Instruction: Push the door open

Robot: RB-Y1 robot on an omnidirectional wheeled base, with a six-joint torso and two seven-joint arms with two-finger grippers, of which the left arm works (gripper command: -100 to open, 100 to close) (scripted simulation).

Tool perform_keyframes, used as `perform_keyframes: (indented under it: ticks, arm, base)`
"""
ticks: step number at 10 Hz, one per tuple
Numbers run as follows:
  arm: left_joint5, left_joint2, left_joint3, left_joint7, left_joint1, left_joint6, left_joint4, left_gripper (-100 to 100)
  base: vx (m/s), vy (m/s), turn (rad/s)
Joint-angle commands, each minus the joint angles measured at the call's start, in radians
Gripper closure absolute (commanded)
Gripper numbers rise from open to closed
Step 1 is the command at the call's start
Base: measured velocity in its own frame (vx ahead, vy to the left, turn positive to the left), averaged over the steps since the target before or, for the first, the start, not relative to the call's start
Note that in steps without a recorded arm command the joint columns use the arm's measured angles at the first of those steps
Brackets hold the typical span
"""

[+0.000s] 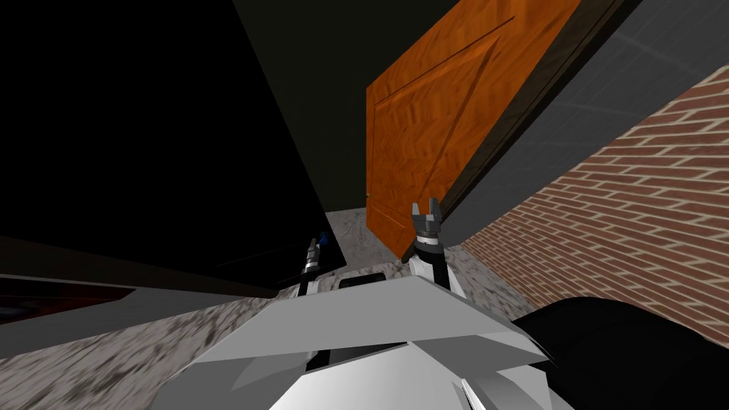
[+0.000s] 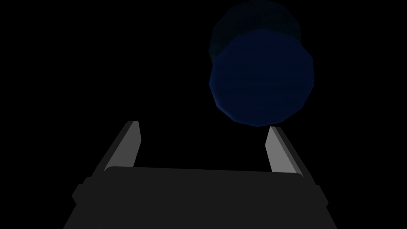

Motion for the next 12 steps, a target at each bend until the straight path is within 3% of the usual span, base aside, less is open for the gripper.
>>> perform_keyframes:
  ticks: [1, 2, 3, 5, 6, 7, 8, 10, 11, 12]
  arm:
    - [0.015, -0.001, -0.009, 0.038, -0.003, 0.003, 0.001, -100]
    - [0.043, -0.002, -0.023, 0.073, -0.012, 0.002, 0.010, -100]
    - [0.043, -0.002, -0.023, 0.079, -0.012, 0.002, 0.010, -100]
    - [0.097, -0.004, -0.051, 0.144, -0.030, 0.001, 0.030, -100]
    - [0.097, -0.004, -0.051, 0.162, -0.030, 0.001, 0.030, -100]
    - [0.125, -0.006, -0.066, 0.198, -0.039, 0.000, 0.040, -100]
    - [0.125, -0.006, -0.066, 0.204, -0.039, 0.000, 0.040, -100]
    - [0.182, -0.010, -0.095, 0.271, -0.057, -0.001, 0.059, -100]
    - [0.182, -0.010, -0.095, 0.288, -0.057, -0.001, 0.059, -100]
    - [0.210, -0.012, -0.110, 0.323, -0.066, -0.002, 0.069, -100]
  base:
    - [-0.043, 0.017, -0.015]
    - [-0.047, 0.020, -0.023]
    - [-0.040, 0.016, -0.015]
    - [-0.050, 0.024, -0.026]
    - [-0.055, 0.020, -0.020]
    - [-0.042, 0.018, -0.023]
    - [-0.038, 0.012, -0.012]
    - [-0.053, 0.016, -0.030]
    - [-0.057, 0.021, -0.015]
    - [-0.054, 0.020, -0.024]
